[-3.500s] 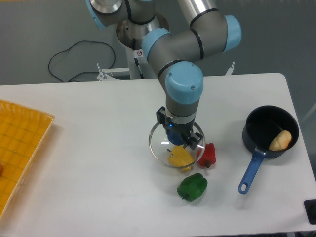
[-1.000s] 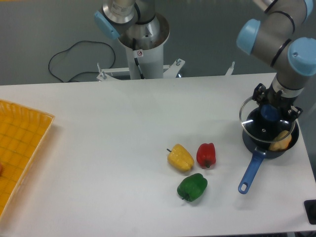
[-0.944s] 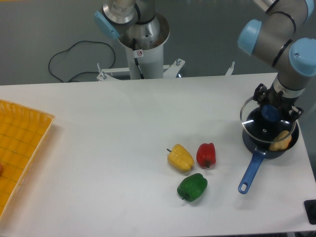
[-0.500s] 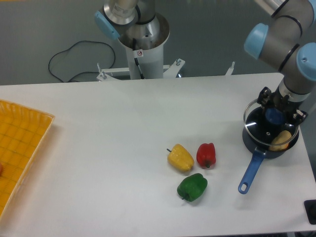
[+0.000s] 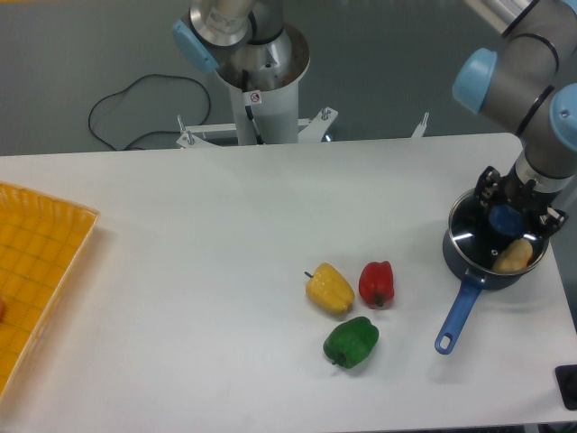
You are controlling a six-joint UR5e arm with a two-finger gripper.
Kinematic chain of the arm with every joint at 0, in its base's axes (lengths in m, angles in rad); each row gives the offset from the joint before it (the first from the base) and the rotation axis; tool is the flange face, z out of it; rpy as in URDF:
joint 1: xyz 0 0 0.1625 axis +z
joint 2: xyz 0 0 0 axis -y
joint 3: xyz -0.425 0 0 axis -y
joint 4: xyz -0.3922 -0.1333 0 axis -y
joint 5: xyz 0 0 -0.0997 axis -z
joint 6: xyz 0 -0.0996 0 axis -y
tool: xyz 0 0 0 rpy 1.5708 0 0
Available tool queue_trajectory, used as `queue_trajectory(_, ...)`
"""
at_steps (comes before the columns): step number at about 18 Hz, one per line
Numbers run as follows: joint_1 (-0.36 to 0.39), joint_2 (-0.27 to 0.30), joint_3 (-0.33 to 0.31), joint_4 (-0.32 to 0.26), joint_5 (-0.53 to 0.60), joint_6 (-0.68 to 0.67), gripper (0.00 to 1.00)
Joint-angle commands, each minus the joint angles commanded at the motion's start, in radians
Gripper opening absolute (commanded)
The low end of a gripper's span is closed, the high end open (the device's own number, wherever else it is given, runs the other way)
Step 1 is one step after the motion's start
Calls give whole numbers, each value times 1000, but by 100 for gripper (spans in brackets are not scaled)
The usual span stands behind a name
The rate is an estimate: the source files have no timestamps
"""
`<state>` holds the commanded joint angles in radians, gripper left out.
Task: Close the pot lid
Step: 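Hold the lid knob and settle the lid flat on the saucepan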
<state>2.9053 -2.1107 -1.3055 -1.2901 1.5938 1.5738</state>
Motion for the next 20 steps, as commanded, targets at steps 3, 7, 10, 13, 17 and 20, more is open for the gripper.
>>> queue_trajectory(3,9,-6,3,0,0,6,56)
queue_trajectory(7,21,-6,2,2,-2,11,56)
queue_trajectory(10,25,-6,2,2,-12,11,56)
queue_trajectory(13,26,-9,0,3,-14,12,55)
queue_trajectory(17,26,-11,-4,12,-14,11,55)
queue_trajectory(20,26,-14,-9,17,-12,9,55)
